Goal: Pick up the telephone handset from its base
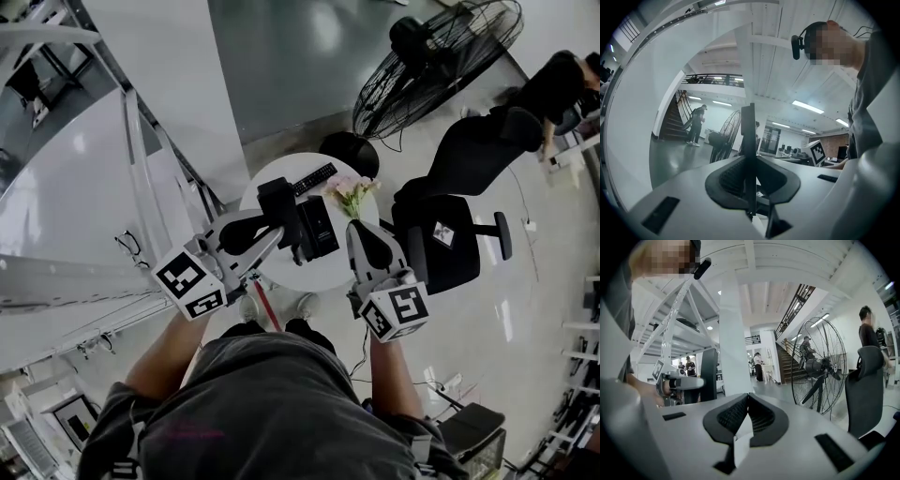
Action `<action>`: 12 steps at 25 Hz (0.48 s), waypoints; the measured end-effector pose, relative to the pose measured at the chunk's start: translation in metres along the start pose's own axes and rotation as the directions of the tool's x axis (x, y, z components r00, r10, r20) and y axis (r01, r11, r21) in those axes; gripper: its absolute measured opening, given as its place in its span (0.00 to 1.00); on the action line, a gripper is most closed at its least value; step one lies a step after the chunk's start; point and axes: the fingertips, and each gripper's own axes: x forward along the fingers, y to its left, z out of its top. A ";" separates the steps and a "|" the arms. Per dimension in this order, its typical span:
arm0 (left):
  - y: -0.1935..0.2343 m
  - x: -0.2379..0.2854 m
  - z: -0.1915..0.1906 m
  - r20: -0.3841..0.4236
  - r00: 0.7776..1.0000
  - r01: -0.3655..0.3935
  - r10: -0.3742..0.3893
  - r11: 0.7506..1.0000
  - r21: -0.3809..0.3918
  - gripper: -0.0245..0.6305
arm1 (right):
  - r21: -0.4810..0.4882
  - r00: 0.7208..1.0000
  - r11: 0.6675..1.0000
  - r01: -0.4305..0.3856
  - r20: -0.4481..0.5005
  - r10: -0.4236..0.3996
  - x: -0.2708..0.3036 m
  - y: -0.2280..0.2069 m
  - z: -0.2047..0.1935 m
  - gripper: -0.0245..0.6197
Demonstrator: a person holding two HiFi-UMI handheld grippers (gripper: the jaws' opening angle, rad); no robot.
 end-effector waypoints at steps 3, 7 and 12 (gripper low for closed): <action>0.002 0.003 -0.002 -0.009 1.000 0.001 -0.001 1.000 -0.001 0.15 | 0.011 1.000 1.000 0.001 -0.001 -0.001 -0.001 -0.005 -0.001 0.07; 0.002 0.007 -0.005 -0.016 1.000 0.003 -0.003 1.000 -0.005 0.15 | 0.003 1.000 1.000 -0.002 -0.012 0.002 -0.001 -0.008 -0.003 0.07; 0.002 0.009 -0.004 -0.024 1.000 0.009 -0.009 1.000 0.005 0.15 | 0.008 1.000 1.000 -0.009 -0.016 0.010 0.001 -0.009 -0.003 0.07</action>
